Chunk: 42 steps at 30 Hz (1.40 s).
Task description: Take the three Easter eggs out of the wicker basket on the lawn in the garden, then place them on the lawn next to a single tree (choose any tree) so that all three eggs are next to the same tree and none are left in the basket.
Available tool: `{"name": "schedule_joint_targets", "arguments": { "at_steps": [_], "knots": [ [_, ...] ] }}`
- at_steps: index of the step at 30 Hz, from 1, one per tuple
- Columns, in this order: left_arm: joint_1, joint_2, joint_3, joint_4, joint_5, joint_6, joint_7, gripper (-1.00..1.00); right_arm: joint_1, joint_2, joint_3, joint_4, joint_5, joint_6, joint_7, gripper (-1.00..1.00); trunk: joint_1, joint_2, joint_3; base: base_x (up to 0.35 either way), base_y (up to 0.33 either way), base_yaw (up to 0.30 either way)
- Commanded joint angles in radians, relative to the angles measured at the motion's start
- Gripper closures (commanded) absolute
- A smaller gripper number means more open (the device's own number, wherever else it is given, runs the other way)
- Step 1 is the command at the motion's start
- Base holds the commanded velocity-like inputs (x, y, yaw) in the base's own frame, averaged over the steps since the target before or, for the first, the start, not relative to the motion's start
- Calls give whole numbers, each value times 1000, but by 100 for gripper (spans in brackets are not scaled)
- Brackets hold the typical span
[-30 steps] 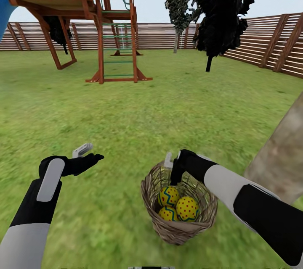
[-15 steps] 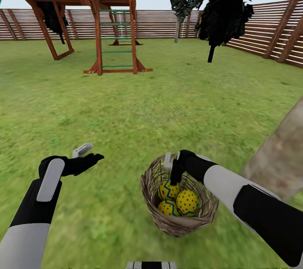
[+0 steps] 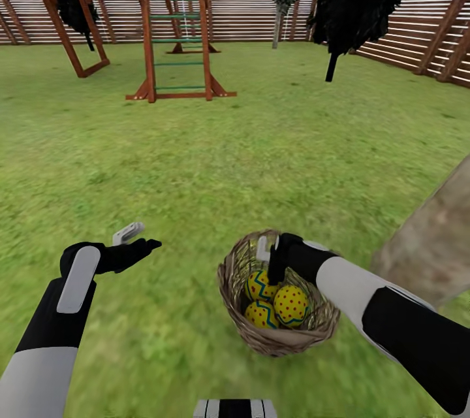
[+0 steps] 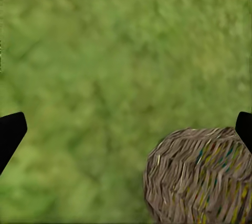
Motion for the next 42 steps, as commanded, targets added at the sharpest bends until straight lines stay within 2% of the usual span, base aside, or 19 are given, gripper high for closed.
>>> {"name": "schedule_joint_targets", "arguments": {
  "at_steps": [1, 29, 42],
  "knots": [
    [-1, 0, 0, -1, 11, 3, 10, -100, 0, -1, -2, -2, 12, 3, 5, -100, 0, -1, -5, 0, 0, 0],
    [-1, 0, 0, -1, 11, 3, 10, -100, -1, -7, -11, -7, 15, 1, 2, -100, 13, -7, -113, 0, 0, 0],
    [-1, 0, 0, -2, 11, 3, 10, -100, -6, -52, -12, -2, 15, -26, 2, -100, 13, -7, -113, 0, 0, 0]
  ]
}}
